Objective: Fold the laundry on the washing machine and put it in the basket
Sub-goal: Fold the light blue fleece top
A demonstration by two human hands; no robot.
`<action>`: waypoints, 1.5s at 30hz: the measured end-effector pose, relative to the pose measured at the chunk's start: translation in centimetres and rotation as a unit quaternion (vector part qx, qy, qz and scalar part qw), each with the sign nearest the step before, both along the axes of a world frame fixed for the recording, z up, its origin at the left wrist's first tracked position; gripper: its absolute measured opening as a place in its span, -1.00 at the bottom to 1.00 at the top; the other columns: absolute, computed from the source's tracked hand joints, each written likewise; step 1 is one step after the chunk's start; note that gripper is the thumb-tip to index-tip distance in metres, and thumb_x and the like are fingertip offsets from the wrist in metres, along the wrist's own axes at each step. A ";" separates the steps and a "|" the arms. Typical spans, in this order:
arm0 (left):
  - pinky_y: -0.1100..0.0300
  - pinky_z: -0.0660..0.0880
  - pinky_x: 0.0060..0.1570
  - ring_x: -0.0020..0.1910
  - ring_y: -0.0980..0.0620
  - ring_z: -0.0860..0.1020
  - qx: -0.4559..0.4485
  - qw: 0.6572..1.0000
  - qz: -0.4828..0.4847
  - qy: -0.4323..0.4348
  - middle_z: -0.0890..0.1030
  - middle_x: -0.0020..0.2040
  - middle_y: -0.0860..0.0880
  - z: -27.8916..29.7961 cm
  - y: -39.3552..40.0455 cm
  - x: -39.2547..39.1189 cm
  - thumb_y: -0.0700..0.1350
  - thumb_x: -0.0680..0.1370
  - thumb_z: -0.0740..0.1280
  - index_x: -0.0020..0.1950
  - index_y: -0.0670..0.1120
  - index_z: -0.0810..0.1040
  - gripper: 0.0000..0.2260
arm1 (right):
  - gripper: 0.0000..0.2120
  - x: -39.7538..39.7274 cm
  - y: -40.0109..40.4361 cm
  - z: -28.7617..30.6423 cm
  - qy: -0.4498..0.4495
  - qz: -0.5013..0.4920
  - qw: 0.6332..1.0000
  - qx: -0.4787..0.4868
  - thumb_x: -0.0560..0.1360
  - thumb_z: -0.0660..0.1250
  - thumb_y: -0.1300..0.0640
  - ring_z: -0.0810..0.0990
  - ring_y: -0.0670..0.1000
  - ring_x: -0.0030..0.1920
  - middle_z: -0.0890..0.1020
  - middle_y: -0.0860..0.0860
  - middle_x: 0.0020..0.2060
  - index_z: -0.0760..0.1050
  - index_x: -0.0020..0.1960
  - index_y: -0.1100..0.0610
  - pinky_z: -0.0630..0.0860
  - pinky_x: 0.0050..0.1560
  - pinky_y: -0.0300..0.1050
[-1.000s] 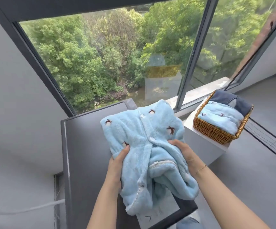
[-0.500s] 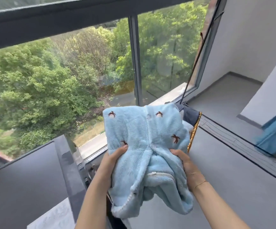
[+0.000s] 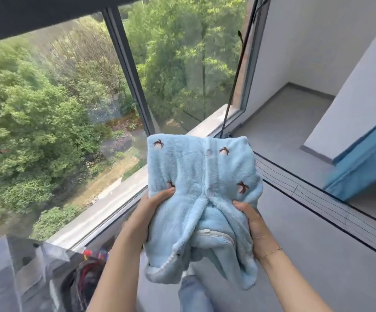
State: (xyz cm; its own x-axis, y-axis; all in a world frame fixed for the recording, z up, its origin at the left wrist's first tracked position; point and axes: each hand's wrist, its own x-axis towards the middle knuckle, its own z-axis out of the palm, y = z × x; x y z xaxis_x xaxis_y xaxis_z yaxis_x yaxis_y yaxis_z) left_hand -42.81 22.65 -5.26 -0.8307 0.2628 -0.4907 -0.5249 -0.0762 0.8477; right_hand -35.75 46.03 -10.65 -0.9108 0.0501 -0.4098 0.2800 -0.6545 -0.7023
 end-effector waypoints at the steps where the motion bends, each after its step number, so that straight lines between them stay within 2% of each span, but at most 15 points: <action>1: -0.10 0.53 0.14 0.10 -0.21 0.62 0.000 1.000 -0.012 -0.007 0.64 0.13 -0.19 -0.4 0.6 -1.3 -0.04 0.44 0.46 0.28 -0.10 0.53 -0.56 | -0.50 -0.9 0.4 -0.5 -0.013 -0.008 1.000 0.002 0.41 0.40 0.13 0.52 0.32 0.22 0.55 0.30 0.21 0.45 0.32 0.20 0.39 0.29 0.31; 4: -0.15 0.51 0.16 0.09 -0.23 0.62 -0.014 0.999 -0.042 -0.031 0.65 0.12 -0.20 -2.2 2.6 -6.9 -0.02 0.38 0.49 0.28 -0.09 0.53 -0.51 | -0.47 -4.5 1.8 -2.7 -0.039 -0.024 0.999 0.012 0.39 0.42 0.11 0.52 0.32 0.23 0.53 0.30 0.22 0.44 0.33 0.22 0.36 0.31 0.32; 9: -0.01 0.59 -0.01 0.03 -0.17 0.65 -0.049 0.989 -0.123 -0.065 0.67 0.07 -0.15 -8.1 6.0 -17.9 -0.06 0.46 0.45 0.25 -0.07 0.53 -0.62 | -0.39 -12.0 4.0 -8.4 -0.126 -0.079 0.988 0.038 0.32 0.49 0.08 0.53 0.30 0.22 0.55 0.29 0.20 0.43 0.32 0.21 0.40 0.29 0.30; 12: 0.18 0.58 -0.14 -0.05 -0.02 0.67 -0.164 0.972 -0.165 -0.044 0.68 0.03 -0.02 -14.3 6.6 -22.8 0.04 0.47 0.43 0.24 -0.02 0.51 -0.63 | -0.51 -15.6 4.4 -12.2 -0.189 -0.085 0.975 0.078 0.36 0.49 0.09 0.60 0.20 0.15 0.64 0.18 0.11 0.49 0.25 0.15 0.48 0.24 0.20; 16: 0.06 0.51 0.13 0.04 0.03 0.58 -0.325 0.917 -0.233 -0.012 0.61 0.11 0.03 -22.0 6.7 -27.2 0.17 0.48 0.37 0.23 -0.01 0.49 -0.59 | -0.61 -19.2 4.1 -16.8 -0.224 -0.050 0.962 0.146 0.46 0.36 -0.07 0.61 -0.02 0.15 0.66 -0.05 0.10 0.49 0.25 0.01 0.46 0.27 0.05; 18: 0.11 0.44 0.17 0.12 0.04 0.53 -0.320 0.921 -0.220 -0.002 0.56 0.19 0.04 -23.9 7.2 -27.4 0.11 0.52 0.35 0.29 -0.03 0.43 -0.59 | -0.62 -19.7 4.0 -18.3 -0.232 -0.063 0.955 0.172 0.48 0.33 -0.11 0.60 -0.04 0.17 0.65 -0.06 0.12 0.49 0.25 0.00 0.45 0.28 0.03; 23: 0.01 0.37 0.34 0.34 0.12 0.42 -0.281 0.942 -0.178 0.040 0.45 0.37 0.12 -27.1 7.2 -26.9 0.32 0.38 0.29 0.45 0.12 0.28 -0.31 | -0.86 -20.8 3.4 -20.0 -0.227 -0.118 0.935 0.246 0.55 0.29 0.06 0.62 -0.09 0.09 0.69 -0.07 -0.01 0.56 0.07 0.04 0.53 0.06 -0.26; 27: -0.07 0.28 0.40 0.37 0.06 0.34 -0.366 0.911 -0.162 0.096 0.37 0.41 0.01 -24.4 8.1 -26.6 0.15 0.43 0.37 0.49 0.00 0.24 -0.31 | -0.48 -20.8 3.6 -19.2 -0.215 -0.119 0.916 0.317 0.33 0.44 -0.21 0.58 -0.01 0.17 0.63 0.00 0.10 0.49 0.17 0.06 0.48 0.25 0.03; 29: -0.01 0.16 0.44 0.44 -0.10 0.23 -0.460 0.854 -0.124 0.211 0.26 0.47 -0.11 -22.4 8.7 -26.4 -0.07 0.46 0.42 0.53 -0.08 0.16 -0.29 | -0.32 -20.5 3.5 -18.3 -0.243 -0.162 0.867 0.403 0.27 0.40 -0.18 0.46 0.01 0.30 0.50 0.02 0.27 0.37 0.31 0.07 0.38 0.34 0.06; 31: 0.00 0.15 0.41 0.42 -0.15 0.25 -0.481 0.778 -0.123 0.385 0.29 0.46 -0.15 -19.5 10.2 -26.0 -0.20 0.46 0.35 0.50 -0.09 0.24 -0.38 | -0.27 -20.4 3.8 -15.8 -0.209 -0.167 0.772 0.576 0.32 0.25 -0.11 0.28 0.07 0.41 0.32 0.08 0.41 0.25 0.44 0.12 0.22 0.42 0.03; 34: -0.07 0.01 0.46 0.51 -0.11 0.14 -0.507 0.691 -0.218 0.467 0.24 0.52 -0.09 -18.7 13.0 -26.0 -0.02 0.53 0.19 0.47 0.05 0.33 -0.52 | -0.44 -23.4 5.1 -14.3 -0.076 -0.073 0.654 0.749 0.45 0.11 0.03 0.13 0.09 0.49 0.24 0.10 0.49 0.29 0.45 0.10 -0.03 0.48 0.01; 36: -0.14 -0.15 0.47 0.56 -0.06 -0.05 -0.536 0.693 -0.256 0.408 0.08 0.58 -0.01 -20.5 13.8 -26.8 0.13 0.57 0.05 0.50 0.16 0.24 -0.52 | -0.47 -26.4 5.5 -15.5 -0.087 0.003 0.653 0.752 0.53 -0.03 -0.03 0.05 0.07 0.53 0.18 0.04 0.52 0.28 0.48 0.02 -0.15 0.49 0.07; 38: -0.19 -0.24 0.45 0.55 -0.01 -0.21 -0.556 0.688 -0.272 0.379 -0.07 0.59 0.05 -22.9 14.4 -27.6 0.20 0.57 -0.02 0.53 0.22 0.12 -0.50 | -0.44 -28.2 6.0 -17.7 -0.132 0.048 0.652 0.745 0.54 -0.13 -0.09 0.08 0.08 0.53 0.17 0.01 0.52 0.20 0.51 -0.02 -0.03 0.49 0.18; 41: -0.23 -0.28 0.43 0.55 -0.03 -0.23 -0.575 0.680 -0.278 0.360 -0.13 0.58 0.09 -25.6 15.3 -28.6 0.23 0.56 -0.04 0.53 0.26 0.04 -0.48 | -0.46 -28.8 7.0 -21.4 -0.150 0.071 0.622 0.765 0.56 -0.07 -0.07 0.24 0.13 0.48 0.28 0.04 0.48 0.19 0.52 0.01 0.25 0.41 0.21; 45: -0.31 -0.19 0.43 0.55 -0.14 -0.18 -0.594 0.672 -0.273 0.348 -0.13 0.59 0.04 -28.2 16.0 -29.5 0.23 0.55 -0.05 0.54 0.24 0.02 -0.47 | -0.46 -29.7 7.3 -24.2 -0.129 0.067 0.610 0.779 0.57 -0.04 -0.05 0.25 0.15 0.48 0.32 0.07 0.46 0.18 0.52 0.06 0.30 0.40 0.17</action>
State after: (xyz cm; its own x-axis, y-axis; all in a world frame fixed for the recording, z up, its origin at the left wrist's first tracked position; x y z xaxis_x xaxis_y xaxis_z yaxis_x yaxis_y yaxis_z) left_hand -72.27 38.67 -33.48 -0.9061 0.3891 -0.1661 0.3567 0.9137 0.1947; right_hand -65.47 53.36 -34.88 -0.8647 0.4940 -0.0912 0.4908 0.7922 -0.3626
